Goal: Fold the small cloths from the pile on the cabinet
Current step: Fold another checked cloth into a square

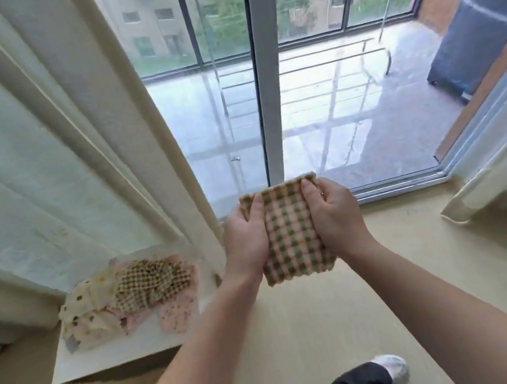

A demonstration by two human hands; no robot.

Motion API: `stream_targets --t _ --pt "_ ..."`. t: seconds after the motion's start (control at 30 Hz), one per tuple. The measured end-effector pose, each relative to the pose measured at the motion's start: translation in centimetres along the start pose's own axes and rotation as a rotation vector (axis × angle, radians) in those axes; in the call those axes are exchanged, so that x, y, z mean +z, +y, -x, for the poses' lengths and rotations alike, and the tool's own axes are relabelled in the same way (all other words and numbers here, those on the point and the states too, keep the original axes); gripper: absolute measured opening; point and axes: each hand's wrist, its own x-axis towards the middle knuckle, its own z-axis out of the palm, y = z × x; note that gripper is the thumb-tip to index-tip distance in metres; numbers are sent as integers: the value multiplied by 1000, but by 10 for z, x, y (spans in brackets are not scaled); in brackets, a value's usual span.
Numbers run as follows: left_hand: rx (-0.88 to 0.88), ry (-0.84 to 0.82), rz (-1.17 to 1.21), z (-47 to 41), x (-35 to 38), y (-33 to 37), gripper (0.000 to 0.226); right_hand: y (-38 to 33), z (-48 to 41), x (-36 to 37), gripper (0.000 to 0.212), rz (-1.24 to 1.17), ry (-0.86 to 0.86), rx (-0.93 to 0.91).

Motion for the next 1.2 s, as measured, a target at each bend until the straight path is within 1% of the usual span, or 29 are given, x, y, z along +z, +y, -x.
stream_targets --t 0.1,0.17,0.3,0.43,0.5,0.57,0.67,0.77,0.9,0.97,1.07,1.17,1.2 --pt "117 50 -99 2 75 -7 26 28 -28 -62 37 67 0 -8" --pt "150 51 -121 3 134 -9 29 46 -47 -115 38 79 10 2" --pt "26 -26 -43 6 264 -4 33 92 -86 -242 36 47 -53 172" --pt "-86 -134 -12 15 381 7 38 140 -112 -356 30 -97 -51 343" --pt "-112 -171 -23 24 430 11 41 160 -120 -402 25 -147 -65 387" --pt "-146 -219 -14 32 476 9 39 180 -129 -446 21 -157 -68 390" --pt "-228 -292 -21 50 544 -7 34 216 -139 -516 20 -162 -34 405" --pt "-281 -301 -2 81 616 -28 19 252 -138 -594 19 -173 -24 454" --pt "-307 -289 -30 124 718 -50 20 300 -143 -700 18 -153 -51 531" --pt "-337 -313 -39 138 766 -64 20 327 -157 -743 20 -154 -19 552" --pt "-388 -320 -62 144 835 -88 20 369 -178 -792 20 -167 -6 631" --pt "-439 -347 -129 137 900 -116 20 423 -201 -835 19 -121 -19 684" --pt "-463 -367 -166 132 935 -129 19 447 -213 -860 18 -101 -22 721"
